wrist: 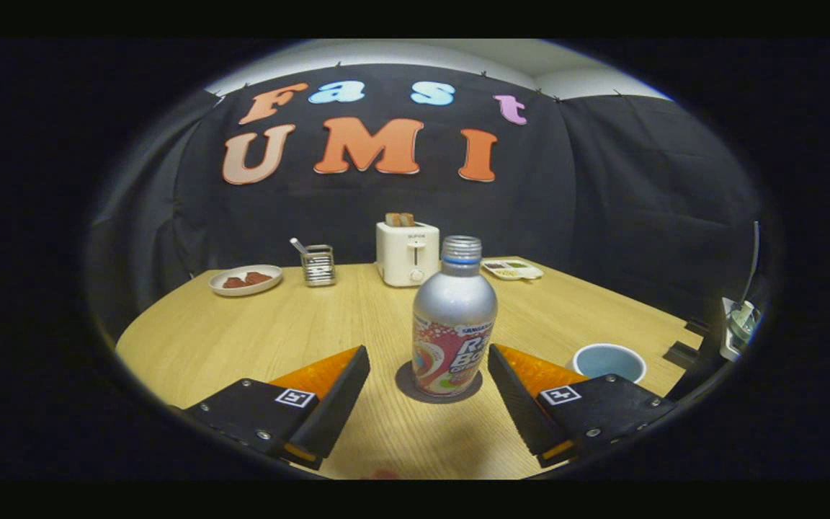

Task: Take the bottle from table, then pour the juice into the cup, finally place the bottle on the coaster

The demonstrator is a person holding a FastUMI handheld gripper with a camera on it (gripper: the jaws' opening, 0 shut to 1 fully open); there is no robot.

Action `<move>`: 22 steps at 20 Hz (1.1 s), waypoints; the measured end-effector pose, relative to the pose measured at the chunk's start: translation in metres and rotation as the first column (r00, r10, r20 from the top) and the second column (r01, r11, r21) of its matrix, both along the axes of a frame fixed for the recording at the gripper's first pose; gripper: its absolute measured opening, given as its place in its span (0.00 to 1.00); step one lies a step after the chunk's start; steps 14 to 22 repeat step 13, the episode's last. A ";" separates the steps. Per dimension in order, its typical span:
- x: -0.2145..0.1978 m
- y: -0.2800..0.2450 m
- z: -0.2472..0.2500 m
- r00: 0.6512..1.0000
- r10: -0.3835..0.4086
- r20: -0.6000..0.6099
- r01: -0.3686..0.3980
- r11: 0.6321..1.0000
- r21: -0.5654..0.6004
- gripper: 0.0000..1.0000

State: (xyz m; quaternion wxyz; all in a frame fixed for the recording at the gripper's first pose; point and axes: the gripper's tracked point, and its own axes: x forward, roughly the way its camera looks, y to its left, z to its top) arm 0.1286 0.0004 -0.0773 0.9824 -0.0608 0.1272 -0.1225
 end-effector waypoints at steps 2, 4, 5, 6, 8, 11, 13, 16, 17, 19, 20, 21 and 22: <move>-0.029 0.031 0.020 0.995 0.096 0.038 -0.097 0.995 0.008 0.97; -0.061 0.067 0.031 0.975 0.216 0.059 -0.218 0.976 0.023 0.97; -0.074 0.077 0.034 0.964 0.255 0.070 -0.258 0.965 0.039 0.97; -0.087 0.087 0.037 0.953 0.292 0.082 -0.297 0.953 0.062 0.97; -0.106 0.096 0.037 0.945 0.314 0.095 -0.321 0.944 0.078 0.97; -0.120 0.097 0.036 0.943 0.324 0.081 -0.329 0.943 0.058 0.97; -0.123 0.098 0.043 0.939 0.330 0.097 -0.337 0.939 0.064 0.97; -0.123 0.098 0.043 0.939 0.330 0.097 -0.337 0.939 0.064 0.97; -0.123 0.098 0.043 0.939 0.330 0.097 -0.337 0.939 0.064 0.97; -0.123 0.098 0.043 0.939 0.330 0.097 -0.337 0.939 0.064 0.97; -0.123 0.098 0.043 0.939 0.330 0.097 -0.337 0.939 0.064 0.97; -0.123 0.098 0.043 0.939 0.330 0.097 -0.337 0.939 0.064 0.97; -0.123 0.098 0.043 0.939 0.330 0.097 -0.337 0.939 0.064 0.97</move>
